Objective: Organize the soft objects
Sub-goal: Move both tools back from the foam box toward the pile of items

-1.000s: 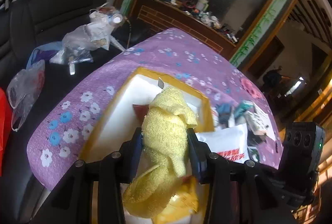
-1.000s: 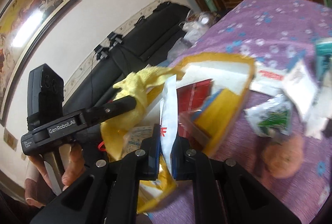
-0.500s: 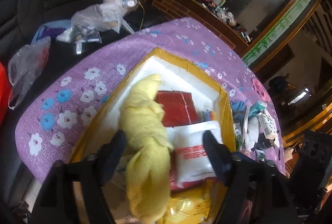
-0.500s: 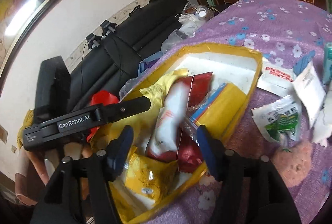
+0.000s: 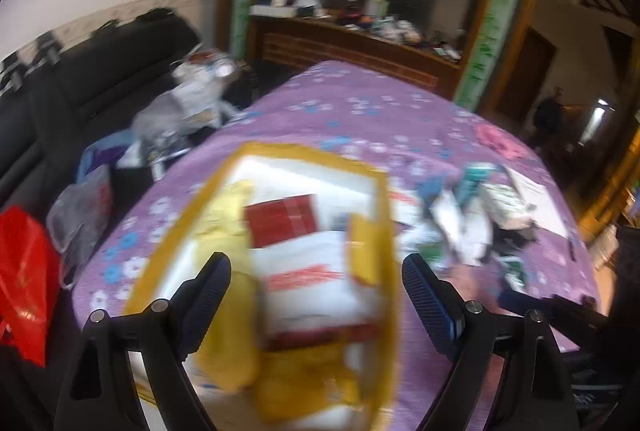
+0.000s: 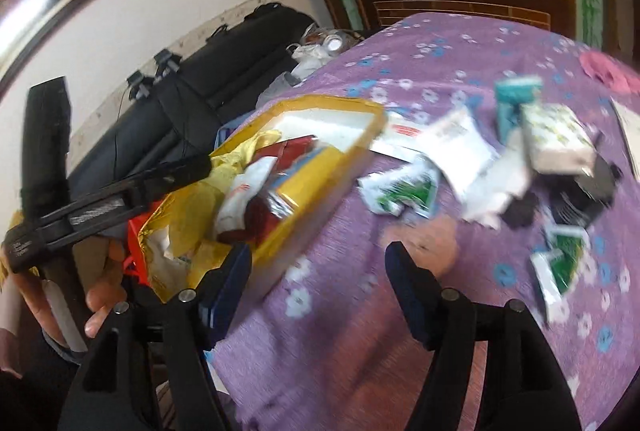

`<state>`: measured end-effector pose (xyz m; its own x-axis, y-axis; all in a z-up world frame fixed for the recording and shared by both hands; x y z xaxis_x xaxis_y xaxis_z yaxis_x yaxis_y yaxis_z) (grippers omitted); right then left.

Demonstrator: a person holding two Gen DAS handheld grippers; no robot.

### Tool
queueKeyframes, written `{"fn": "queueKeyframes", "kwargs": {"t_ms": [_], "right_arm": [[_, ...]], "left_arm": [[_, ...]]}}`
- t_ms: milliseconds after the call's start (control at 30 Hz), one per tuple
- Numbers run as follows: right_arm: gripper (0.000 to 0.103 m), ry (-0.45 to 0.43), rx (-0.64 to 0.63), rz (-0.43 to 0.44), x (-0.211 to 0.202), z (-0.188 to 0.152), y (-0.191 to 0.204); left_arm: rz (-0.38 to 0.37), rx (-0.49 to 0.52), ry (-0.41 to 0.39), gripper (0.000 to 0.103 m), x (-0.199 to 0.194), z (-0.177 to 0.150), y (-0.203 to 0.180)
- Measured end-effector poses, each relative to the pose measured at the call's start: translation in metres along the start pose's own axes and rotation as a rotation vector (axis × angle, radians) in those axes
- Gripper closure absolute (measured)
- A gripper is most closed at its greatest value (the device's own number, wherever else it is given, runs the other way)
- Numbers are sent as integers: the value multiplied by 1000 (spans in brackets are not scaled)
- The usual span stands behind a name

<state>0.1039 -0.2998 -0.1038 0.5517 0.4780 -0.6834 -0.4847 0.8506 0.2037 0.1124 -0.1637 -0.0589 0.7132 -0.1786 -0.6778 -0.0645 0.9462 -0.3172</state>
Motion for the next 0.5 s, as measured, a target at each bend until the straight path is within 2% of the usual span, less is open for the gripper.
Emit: {"fn": "queueKeyframes", "kwargs": {"t_ms": [200,300,500], "right_arm": [[34,-22,109,-12,-21,-26,-37],[34,-36,148,-31,-34,-38,-54],[34,-56,226,-64,-53,-58,-85]], "left_arm": [[-106,60,42,13,-10,-22,-63],[-131,97,71,13,-9,-35,-92],[-171,140,120,13,-6,-57,-125]]}}
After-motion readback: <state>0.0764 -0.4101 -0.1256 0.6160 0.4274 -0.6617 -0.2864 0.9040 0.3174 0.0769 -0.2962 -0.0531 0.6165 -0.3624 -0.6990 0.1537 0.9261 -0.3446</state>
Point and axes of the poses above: each gripper's, at about its wrist camera, not at the fingertips, and x roughly the way its jaws point, y to its left, z to its top, the point moved 9 cm from there along x, roughly the way its jaws point, and after that the axes turned 11 degrees about -x, right-handed, at the moved point
